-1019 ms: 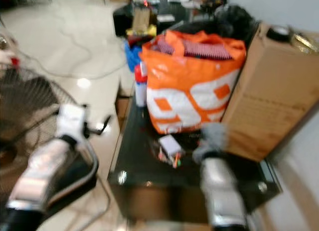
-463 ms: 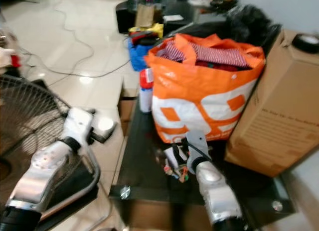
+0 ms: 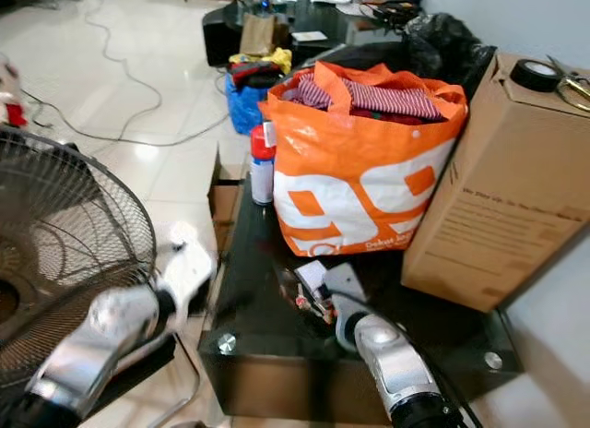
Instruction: Hang keys on a hook
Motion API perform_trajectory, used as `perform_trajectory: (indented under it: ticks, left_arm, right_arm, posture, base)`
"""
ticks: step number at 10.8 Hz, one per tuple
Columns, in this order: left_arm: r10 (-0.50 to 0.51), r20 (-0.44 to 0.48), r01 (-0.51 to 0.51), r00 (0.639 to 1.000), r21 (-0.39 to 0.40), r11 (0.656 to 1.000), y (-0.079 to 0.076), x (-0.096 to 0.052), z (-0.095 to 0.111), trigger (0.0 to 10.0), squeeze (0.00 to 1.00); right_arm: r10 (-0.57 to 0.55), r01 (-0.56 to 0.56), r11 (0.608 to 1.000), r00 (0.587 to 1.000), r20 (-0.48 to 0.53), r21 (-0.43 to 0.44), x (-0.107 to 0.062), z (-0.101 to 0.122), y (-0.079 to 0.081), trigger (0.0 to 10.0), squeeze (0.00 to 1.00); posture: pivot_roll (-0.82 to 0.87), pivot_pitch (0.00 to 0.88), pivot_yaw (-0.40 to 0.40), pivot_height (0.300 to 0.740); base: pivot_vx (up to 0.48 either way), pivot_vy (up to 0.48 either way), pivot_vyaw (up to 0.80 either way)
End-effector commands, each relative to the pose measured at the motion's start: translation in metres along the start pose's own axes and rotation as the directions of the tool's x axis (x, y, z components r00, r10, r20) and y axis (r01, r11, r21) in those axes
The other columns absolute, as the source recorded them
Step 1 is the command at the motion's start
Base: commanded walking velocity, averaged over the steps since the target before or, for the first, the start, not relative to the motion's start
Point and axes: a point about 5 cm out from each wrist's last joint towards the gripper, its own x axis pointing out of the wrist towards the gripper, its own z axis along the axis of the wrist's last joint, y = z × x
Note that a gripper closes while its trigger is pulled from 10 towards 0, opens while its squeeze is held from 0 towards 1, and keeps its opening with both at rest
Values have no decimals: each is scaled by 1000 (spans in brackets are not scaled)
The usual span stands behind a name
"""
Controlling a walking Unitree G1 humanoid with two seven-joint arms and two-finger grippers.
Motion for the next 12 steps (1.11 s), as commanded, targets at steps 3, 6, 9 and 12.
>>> perform_trajectory:
  ticks: [3,6,9,12]
  left_arm:
    - [-4,-21,4,1000,10,1000,-1,-10,-1,10000,0]
    - [-9,-20,9,1000,1,1000,-6,-12,-1,10000,0]
    - [-12,-11,12,1000,0,1000,-8,-10,2,10000,0]
    - [-13,-5,13,1000,0,1000,-7,-9,4,10000,0]
  right_arm:
    - [-29,32,996,999,-43,82,11,-4,-2,10000,0]
    - [-123,129,990,988,-94,63,20,-10,-6,1176,0]
    - [-136,142,989,983,-126,40,21,-11,-11,0,0]
    - [-130,135,990,981,-143,29,18,-15,-15,0,0]
  posture:
    - [-80,0,-70,740]
    - [-76,0,-80,740]
    - [-78,0,-82,740]
    - [-84,0,-83,740]
  base:
    - [0,0,0]
    - [0,0,0]
    - [0,0,0]
    - [0,0,0]
